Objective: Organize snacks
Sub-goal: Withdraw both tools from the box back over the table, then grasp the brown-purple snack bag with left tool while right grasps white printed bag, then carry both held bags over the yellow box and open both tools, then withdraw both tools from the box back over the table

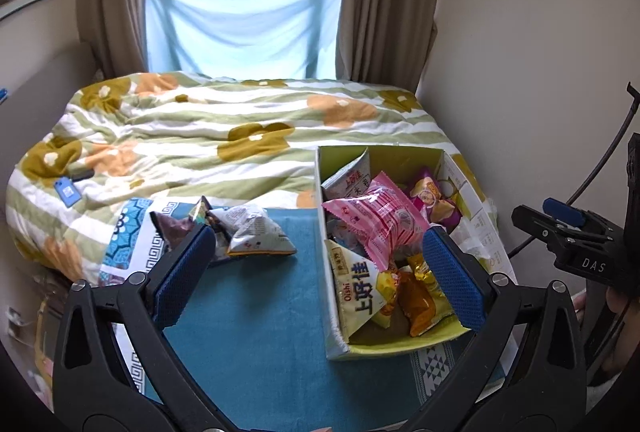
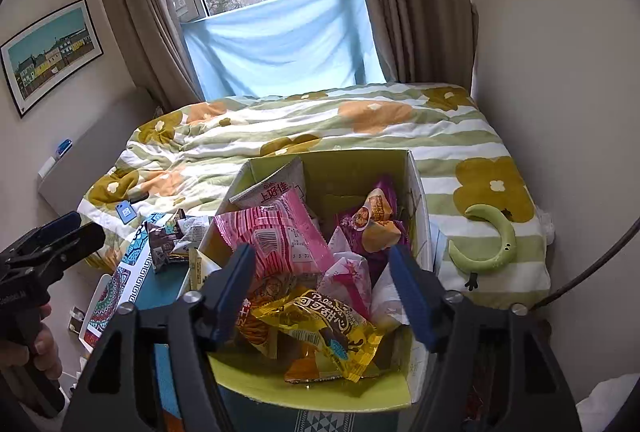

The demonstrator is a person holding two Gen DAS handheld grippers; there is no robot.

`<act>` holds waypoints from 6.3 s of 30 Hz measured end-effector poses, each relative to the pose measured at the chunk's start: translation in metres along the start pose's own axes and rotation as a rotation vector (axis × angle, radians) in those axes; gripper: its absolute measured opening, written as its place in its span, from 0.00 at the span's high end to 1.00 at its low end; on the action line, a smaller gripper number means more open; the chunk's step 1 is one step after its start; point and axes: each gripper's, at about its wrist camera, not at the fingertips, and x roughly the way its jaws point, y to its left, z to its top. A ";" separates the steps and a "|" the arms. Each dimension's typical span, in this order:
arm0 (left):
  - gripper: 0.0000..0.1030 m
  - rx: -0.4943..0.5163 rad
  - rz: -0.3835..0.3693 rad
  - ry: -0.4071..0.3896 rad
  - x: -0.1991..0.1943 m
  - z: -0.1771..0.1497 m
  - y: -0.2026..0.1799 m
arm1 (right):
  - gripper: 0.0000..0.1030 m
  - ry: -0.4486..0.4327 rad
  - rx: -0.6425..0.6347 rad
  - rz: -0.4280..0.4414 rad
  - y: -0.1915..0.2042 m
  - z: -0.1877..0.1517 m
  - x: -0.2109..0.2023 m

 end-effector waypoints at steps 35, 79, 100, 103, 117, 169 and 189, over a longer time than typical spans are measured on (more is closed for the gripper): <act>0.00 0.259 -0.045 0.039 -0.008 -0.026 0.245 | 0.00 -0.078 -0.042 -0.082 0.241 -0.018 0.021; 0.16 0.705 -0.139 0.381 0.281 -0.069 0.167 | 0.14 0.652 -0.463 -0.109 0.237 -0.017 0.350; 0.47 0.594 -0.089 0.419 0.267 -0.064 0.210 | 0.40 0.620 -0.337 -0.081 0.234 -0.020 0.347; 0.48 0.567 -0.074 0.417 0.259 -0.065 0.216 | 0.40 0.580 -0.331 -0.082 0.240 -0.015 0.334; 0.49 0.354 -0.069 0.304 0.144 -0.021 0.225 | 0.41 0.318 -0.260 -0.045 0.265 0.003 0.209; 0.00 -0.027 -0.031 0.134 0.089 0.033 -0.023 | 0.41 0.166 -0.063 0.040 -0.034 0.054 0.057; 0.00 -0.035 0.016 0.089 -0.009 -0.009 0.045 | 0.00 0.086 -0.064 -0.093 0.026 0.019 0.021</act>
